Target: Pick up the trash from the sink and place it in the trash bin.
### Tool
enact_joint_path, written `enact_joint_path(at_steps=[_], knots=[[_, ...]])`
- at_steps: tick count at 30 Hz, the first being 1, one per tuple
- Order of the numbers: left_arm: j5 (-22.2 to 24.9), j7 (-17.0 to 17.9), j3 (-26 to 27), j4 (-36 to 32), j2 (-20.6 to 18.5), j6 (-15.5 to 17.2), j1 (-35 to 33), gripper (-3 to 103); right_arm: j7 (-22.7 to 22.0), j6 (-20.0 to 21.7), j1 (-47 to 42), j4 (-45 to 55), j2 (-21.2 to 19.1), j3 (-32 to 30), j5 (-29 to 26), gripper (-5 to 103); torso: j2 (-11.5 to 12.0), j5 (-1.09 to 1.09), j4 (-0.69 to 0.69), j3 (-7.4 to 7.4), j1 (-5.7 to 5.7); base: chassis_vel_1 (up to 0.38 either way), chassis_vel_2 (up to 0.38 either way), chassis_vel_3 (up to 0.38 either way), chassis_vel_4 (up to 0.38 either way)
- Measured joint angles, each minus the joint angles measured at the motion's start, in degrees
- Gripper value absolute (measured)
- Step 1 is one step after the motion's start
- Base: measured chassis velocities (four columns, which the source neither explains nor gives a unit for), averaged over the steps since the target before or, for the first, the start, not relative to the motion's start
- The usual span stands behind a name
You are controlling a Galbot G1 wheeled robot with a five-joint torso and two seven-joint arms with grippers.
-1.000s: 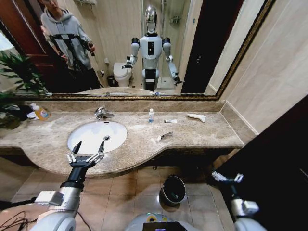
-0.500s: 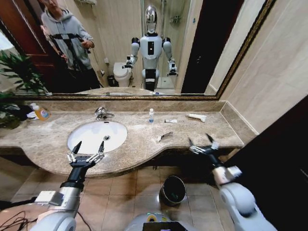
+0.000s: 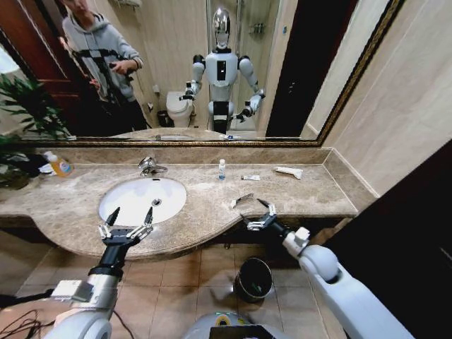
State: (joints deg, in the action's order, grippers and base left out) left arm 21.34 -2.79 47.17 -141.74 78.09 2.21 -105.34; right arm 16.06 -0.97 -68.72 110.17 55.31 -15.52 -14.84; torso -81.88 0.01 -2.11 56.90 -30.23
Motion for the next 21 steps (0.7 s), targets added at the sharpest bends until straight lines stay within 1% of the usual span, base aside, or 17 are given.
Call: enact_joint_path(at_steps=[2,4,6,7,9,14,17,21], knots=[[0.0,0.0,0.0,0.0,0.0,0.0,0.0,100,-0.5,0.0,4.7,-3.2,0.5,2.4,1.1,100,0.0,-0.01,0.00,0.00,0.00,0.000,0.000,0.000,0.000],[0.0,0.0,0.0,0.0,0.0,0.0,0.0,100,-0.5,-0.1,6.1,-4.4,0.6,3.1,1.2,100,0.0,-0.02,0.00,0.00,0.00,0.000,0.000,0.000,0.000],[0.0,0.0,0.0,0.0,0.0,0.0,0.0,100,-0.4,-0.9,10.1,-9.6,0.7,4.9,1.5,100,0.0,-0.01,-0.01,0.00,0.00,0.000,0.000,0.000,0.000],[0.0,0.0,0.0,0.0,0.0,0.0,0.0,100,-0.4,-0.9,10.1,-9.6,0.7,4.9,1.5,100,0.0,-0.01,-0.01,0.00,0.00,0.000,0.000,0.000,0.000],[0.0,0.0,0.0,0.0,0.0,0.0,0.0,100,-0.1,-1.6,13.2,-14.0,0.6,6.1,1.4,100,0.0,0.00,-0.01,0.00,-0.01,0.000,0.000,0.000,0.000],[0.0,0.0,0.0,0.0,0.0,0.0,0.0,100,0.5,-2.1,15.1,-17.3,0.3,6.6,0.9,100,0.0,-0.02,-0.01,0.00,-0.01,0.000,0.000,0.000,0.000],[0.0,0.0,0.0,0.0,0.0,0.0,0.0,100,2.4,-3.6,17.1,-22.2,-0.7,6.8,-0.9,100,0.0,0.00,0.00,0.00,0.00,0.000,0.000,0.000,0.000],[0.0,0.0,0.0,0.0,0.0,0.0,0.0,100,3.2,-4.0,18.9,-24.5,-0.9,7.4,-1.9,100,0.0,-0.01,0.00,0.00,0.00,0.000,0.000,0.000,0.000]])
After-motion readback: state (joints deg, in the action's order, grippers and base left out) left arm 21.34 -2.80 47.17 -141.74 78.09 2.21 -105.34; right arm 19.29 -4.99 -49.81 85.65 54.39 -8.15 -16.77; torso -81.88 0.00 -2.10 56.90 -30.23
